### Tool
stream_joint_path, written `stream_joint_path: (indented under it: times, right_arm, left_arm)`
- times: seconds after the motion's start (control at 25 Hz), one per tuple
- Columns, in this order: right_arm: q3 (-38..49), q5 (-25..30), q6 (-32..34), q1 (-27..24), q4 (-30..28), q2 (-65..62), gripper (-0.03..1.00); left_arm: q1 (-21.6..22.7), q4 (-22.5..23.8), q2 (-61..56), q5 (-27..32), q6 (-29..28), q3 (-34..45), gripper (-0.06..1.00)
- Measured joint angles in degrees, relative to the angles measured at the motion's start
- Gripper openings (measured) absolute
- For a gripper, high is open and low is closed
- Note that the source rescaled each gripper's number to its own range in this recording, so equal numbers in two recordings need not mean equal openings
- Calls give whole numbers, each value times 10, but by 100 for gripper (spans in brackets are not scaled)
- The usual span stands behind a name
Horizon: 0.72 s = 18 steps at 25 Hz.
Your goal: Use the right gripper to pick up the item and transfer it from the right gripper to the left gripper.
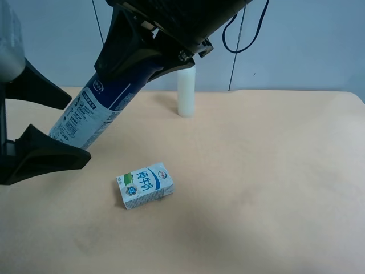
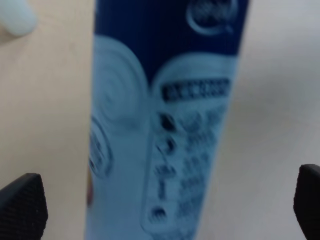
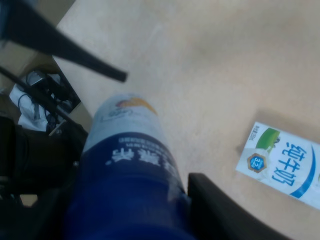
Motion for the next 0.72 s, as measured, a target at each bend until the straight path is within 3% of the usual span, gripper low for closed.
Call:
stream_joint_path:
  times: [0.72]
  right_arm:
    - [0,-27,0,0,0,0,0]
  left_arm:
    - [0,2,68,-37,26,-15,99]
